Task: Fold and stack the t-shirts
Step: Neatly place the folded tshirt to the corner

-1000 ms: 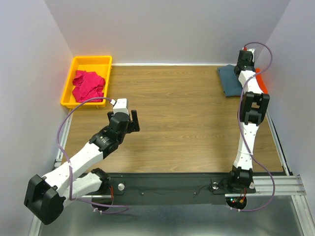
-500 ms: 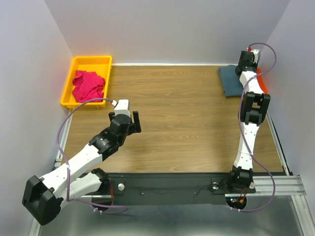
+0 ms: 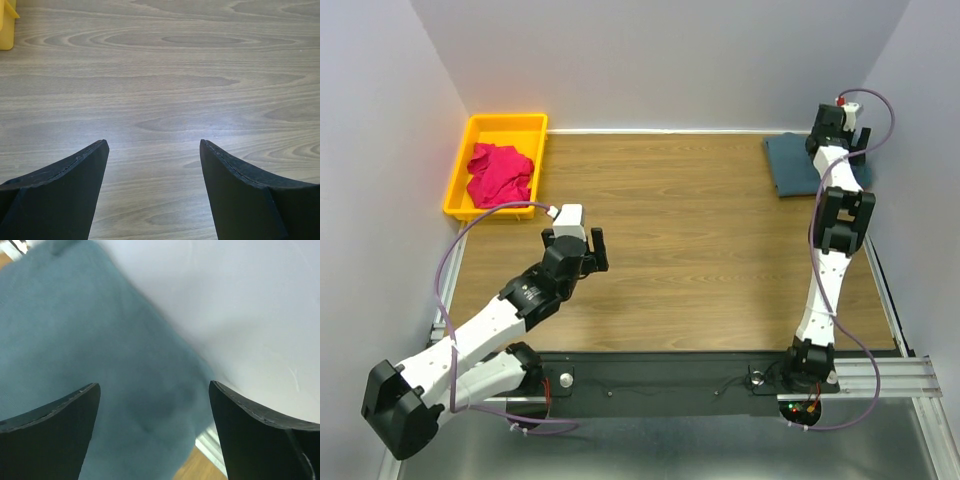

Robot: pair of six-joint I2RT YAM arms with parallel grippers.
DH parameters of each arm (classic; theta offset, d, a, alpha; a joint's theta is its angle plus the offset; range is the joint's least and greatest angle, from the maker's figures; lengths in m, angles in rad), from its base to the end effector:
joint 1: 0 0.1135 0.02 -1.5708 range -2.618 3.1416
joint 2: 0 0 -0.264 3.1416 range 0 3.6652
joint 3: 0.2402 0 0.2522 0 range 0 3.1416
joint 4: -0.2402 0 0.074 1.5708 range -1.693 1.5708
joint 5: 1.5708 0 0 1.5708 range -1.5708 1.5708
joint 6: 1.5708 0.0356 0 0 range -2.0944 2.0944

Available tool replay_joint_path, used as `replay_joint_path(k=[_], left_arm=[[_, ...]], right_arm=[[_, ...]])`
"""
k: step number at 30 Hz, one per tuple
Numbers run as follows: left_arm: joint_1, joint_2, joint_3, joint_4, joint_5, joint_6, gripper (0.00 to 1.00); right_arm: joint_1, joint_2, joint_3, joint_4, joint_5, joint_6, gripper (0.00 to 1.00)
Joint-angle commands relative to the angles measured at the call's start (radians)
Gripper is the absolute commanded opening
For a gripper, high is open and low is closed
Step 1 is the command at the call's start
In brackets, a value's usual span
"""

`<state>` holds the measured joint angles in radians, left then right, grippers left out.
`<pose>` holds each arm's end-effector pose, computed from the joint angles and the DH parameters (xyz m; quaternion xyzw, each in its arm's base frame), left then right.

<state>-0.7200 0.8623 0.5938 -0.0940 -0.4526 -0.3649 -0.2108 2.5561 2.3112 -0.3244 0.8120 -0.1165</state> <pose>0.1602 -0.1198 0.2692 0.0162 0.8119 -0.1276 0.5694 0.5570 -0.1456 0.2051 0.2274 0.7961 -0.4137 0.3787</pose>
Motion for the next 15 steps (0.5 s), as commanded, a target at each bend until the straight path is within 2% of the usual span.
replay_joint_path(k=[1,4,8,11,12,15], left_arm=[[-0.018,-0.043,-0.020,0.031,-0.052,0.001,0.85],[-0.021,-0.065,-0.014,0.025,-0.063,0.004,0.85],[-0.035,-0.129,-0.006,0.010,-0.106,0.007,0.85],[-0.036,-0.210,-0.006,0.002,-0.150,0.017,0.86],[-0.035,-0.260,-0.003,-0.004,-0.161,0.023,0.86],[-0.035,-0.344,0.020,-0.022,-0.189,0.037,0.86]], right_arm=[[-0.007,-0.170,-0.065,0.047,0.012,0.084,0.96],[-0.004,-0.272,-0.177,0.047,-0.040,0.145,1.00],[0.002,-0.552,-0.439,0.038,-0.179,0.273,1.00],[0.002,-0.719,-0.571,0.012,-0.282,0.357,1.00],[0.002,-0.837,-0.657,0.001,-0.348,0.371,1.00],[0.002,-1.025,-0.777,-0.033,-0.468,0.410,1.00]])
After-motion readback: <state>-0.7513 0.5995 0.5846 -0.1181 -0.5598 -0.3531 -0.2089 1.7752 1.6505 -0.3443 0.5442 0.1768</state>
